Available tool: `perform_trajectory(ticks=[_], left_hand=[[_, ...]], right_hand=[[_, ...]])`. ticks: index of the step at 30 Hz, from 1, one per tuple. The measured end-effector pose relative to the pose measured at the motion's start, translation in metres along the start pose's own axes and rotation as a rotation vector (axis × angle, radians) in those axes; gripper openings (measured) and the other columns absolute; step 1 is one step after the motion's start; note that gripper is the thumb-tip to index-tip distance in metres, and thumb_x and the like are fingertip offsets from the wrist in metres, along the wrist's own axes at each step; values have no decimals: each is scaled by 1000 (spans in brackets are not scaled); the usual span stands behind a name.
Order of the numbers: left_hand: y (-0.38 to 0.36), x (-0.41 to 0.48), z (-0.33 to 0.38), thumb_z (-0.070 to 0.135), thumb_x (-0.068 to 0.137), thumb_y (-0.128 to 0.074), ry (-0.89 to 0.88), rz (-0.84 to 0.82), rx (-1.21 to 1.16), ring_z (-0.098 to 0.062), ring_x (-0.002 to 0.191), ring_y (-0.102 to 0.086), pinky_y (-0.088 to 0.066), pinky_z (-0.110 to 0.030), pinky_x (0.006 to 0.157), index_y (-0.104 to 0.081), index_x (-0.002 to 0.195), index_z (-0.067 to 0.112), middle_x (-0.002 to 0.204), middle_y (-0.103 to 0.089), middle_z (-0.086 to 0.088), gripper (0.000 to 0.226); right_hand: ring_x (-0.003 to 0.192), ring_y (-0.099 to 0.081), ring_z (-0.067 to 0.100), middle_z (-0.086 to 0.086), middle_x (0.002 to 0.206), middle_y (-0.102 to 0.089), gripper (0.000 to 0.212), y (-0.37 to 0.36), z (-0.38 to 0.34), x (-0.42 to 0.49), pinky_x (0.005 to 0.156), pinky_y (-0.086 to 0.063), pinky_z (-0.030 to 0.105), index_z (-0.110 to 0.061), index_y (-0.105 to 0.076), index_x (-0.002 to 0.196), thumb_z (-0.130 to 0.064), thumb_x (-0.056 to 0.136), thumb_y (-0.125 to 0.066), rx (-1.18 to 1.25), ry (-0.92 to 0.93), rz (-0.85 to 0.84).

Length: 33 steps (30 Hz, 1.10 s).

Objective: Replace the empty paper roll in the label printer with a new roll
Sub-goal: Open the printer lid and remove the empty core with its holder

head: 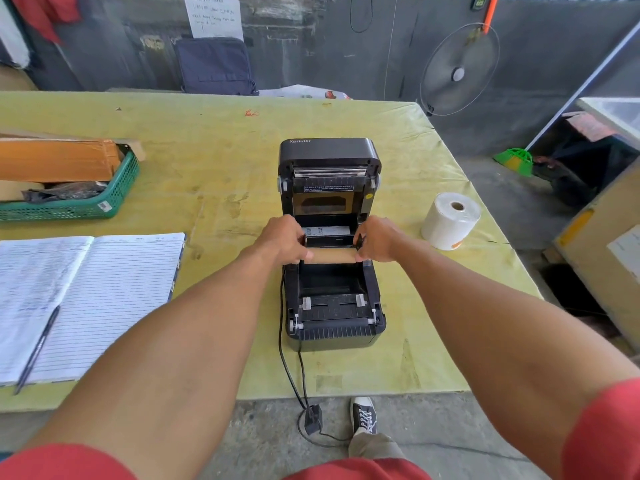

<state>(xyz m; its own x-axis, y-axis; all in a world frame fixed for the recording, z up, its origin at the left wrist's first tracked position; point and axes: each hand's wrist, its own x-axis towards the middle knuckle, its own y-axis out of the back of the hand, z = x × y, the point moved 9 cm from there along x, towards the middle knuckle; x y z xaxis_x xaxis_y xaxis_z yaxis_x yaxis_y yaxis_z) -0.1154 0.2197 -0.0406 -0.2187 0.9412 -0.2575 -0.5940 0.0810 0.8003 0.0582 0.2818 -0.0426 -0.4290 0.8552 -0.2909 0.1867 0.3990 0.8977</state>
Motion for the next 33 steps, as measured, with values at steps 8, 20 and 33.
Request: perform_trajectory(ticks=[8,20,33], left_hand=[[22,-3,-6,43,87,-73,59,39,-595,-16,105,-61,-51,-35,94,-73,110,15,112,-67,3,36],[-89,-37,80,15,89,-75,110,-337,-896,-15,65,-65,-56,-18,49,-51,120,1,109,-66,-22,42],[-191,-37,136,15,91,-72,235,-308,-941,-16,62,-67,-50,-19,44,-59,105,1,88,-69,-17,24]], right_hand=[[105,-65,22,4,116,-68,41,22,31,-21,86,-56,40,-14,-66,120,-39,88,-73,728,-174,-27],[83,-74,23,11,96,-74,37,-16,103,-114,62,-58,30,-5,-64,112,-39,97,-61,1146,-399,19],[71,-60,25,12,83,-64,40,-22,269,-150,61,-54,36,1,-67,107,-34,88,-74,786,-582,197]])
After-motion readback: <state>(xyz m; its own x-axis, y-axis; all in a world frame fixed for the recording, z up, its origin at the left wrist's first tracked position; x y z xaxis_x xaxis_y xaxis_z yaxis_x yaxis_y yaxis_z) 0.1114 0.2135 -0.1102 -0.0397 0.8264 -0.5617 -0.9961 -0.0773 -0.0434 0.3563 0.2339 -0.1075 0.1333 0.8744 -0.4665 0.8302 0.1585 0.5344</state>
